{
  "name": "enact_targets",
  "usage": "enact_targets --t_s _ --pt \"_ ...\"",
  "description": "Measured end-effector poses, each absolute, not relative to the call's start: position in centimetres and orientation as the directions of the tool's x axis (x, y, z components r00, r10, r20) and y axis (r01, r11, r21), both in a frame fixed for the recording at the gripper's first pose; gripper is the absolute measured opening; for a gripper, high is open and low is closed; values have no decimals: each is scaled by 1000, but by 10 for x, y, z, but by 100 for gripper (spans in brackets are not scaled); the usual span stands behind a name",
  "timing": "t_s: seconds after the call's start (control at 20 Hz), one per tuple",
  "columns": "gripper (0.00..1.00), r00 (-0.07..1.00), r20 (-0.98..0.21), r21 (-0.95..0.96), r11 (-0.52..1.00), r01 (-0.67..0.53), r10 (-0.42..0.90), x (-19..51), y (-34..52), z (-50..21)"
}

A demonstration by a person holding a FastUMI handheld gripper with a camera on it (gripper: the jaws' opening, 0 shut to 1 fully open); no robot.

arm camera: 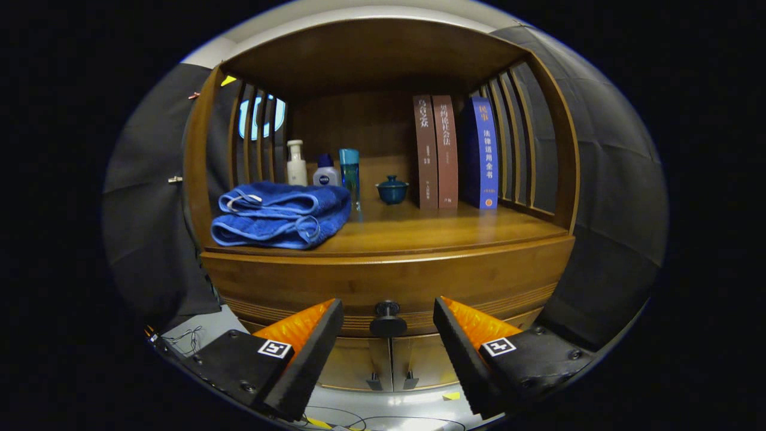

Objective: Pull open the drawer, take out the items inside it, and place them on the countertop above the cabinet.

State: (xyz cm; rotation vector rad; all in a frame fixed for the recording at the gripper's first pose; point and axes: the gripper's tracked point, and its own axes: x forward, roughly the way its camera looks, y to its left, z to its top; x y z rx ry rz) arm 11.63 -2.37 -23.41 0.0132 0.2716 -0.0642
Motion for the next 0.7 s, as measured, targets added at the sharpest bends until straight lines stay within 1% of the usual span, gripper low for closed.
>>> enact_targets --t_s 0.15,0.25,0.3,0.35,0.45,0.5,0.6,0.7 --pt "99 947 -318 14 998 61 -54 131 -19 -260" --pt "96 937 -346 17 998 59 -49 140 -17 -274" --pt "91 935 -351 17 998 63 -53 143 -17 -278" --pt "89 933 -356 15 998 67 -57 146 -18 -282" --pt "81 927 -367 3 996 89 -82 148 -24 -289" --pt "72 926 -363 2 994 109 -101 147 -29 -286" --pt "53 930 -357 13 995 103 -92 151 -28 -289" --pt "53 927 -360 -31 995 97 -101 149 -30 -290"
